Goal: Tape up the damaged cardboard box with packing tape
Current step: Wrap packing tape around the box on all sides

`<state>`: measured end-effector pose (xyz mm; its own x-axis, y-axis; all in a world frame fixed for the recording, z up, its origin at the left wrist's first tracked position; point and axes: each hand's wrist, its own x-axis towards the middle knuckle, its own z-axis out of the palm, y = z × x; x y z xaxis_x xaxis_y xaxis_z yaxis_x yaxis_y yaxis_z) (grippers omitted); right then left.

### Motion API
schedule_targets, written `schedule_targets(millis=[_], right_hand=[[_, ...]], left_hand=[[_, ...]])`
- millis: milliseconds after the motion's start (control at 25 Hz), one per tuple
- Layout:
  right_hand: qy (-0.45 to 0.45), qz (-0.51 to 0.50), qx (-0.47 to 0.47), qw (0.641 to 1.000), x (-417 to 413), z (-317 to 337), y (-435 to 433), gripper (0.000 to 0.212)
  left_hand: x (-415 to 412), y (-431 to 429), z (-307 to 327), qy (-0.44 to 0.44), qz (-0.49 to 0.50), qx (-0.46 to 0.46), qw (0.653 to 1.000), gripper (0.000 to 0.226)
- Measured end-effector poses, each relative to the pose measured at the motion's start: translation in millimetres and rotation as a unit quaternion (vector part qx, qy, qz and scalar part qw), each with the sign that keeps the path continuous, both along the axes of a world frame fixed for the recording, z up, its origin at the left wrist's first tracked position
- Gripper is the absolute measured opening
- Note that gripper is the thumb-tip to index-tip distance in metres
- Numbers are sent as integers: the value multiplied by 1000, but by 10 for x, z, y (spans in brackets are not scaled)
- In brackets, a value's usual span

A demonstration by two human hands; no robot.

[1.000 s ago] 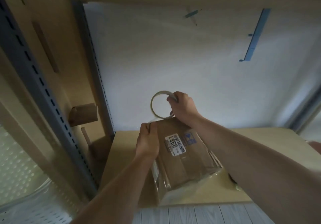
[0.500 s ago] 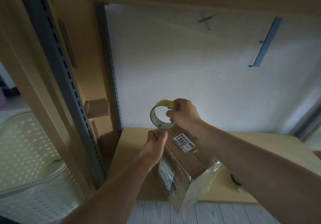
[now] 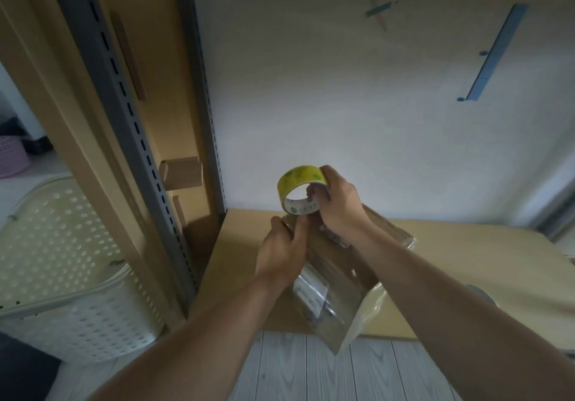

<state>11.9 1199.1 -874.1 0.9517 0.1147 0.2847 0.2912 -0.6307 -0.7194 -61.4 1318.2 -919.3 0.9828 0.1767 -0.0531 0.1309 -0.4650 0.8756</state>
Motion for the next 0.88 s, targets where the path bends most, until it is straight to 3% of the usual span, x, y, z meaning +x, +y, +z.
schedule_targets(millis=[160,360,520,680,800,880], right_hand=[[27,42,3,999,75,48,-164,16],[43,97,6,994,54,102,-278,12],[46,156,-16,987,51,159,-359,14],[40,164,-26,985,97,112,-462,15],[90,222,-67,969,216,184,-403,14],[119,287,-139,940,319,287,-279,21]], left_hand=[[-285,-27,-30,16,-97,40,994,50],[-347,-86,-108,27,-86,21,996,51],[-54,-151,-116,20,-229,-48,972,78],[294,-214,-121,-1,-340,-105,934,45],[431,-69,-291,19,-379,-58,923,50],[506,10,-395,73,-410,15,909,72]])
